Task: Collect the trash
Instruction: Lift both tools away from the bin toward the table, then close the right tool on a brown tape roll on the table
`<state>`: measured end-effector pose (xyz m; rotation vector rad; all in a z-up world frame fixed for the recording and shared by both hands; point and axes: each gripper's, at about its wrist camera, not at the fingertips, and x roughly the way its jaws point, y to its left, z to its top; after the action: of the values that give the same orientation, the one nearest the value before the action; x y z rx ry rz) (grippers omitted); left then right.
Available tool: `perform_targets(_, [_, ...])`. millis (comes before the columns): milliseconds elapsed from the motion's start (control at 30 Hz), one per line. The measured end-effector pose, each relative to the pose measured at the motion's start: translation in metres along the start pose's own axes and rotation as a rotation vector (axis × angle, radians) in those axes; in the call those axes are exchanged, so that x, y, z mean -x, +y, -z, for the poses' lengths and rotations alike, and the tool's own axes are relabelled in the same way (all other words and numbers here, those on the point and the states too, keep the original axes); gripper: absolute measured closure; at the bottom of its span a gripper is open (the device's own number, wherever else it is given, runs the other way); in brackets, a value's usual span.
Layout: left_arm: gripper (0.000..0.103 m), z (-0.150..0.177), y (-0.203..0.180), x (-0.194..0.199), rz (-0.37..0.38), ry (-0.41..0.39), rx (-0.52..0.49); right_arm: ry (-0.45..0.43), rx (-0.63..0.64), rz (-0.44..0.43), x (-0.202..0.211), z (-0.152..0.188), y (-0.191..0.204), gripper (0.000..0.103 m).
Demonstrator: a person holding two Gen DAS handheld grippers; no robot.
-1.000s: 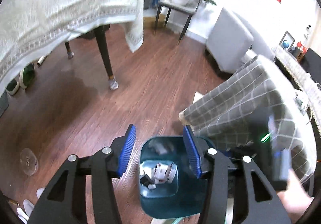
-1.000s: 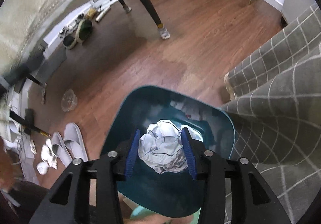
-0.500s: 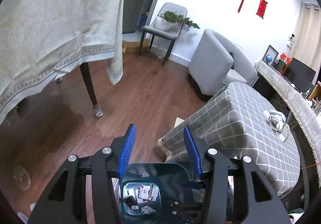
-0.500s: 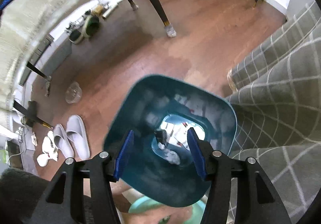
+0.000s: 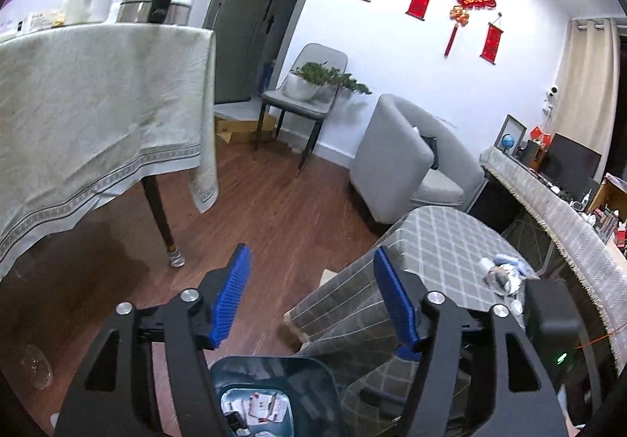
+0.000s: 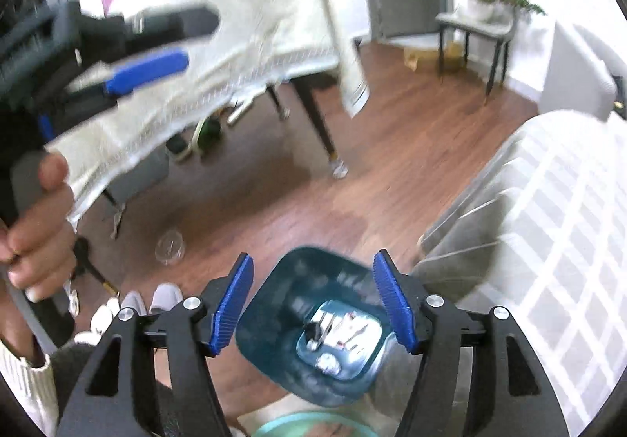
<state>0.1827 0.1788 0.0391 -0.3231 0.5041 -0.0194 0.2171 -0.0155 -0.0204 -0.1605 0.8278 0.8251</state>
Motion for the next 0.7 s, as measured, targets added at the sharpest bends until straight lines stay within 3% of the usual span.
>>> perform_targets(367, [0.026,0.007,-0.064,-0.029,0.044,0.021,-0.061,-0.152,-0.042,0.179,0.073,-0.001,-0.069,0.030])
perform_targets(700, [0.020,0.017,-0.121,-0.058,0.080,0.058,-0.123,-0.199,-0.120,0.385,0.123,0.030,-0.147,0.029])
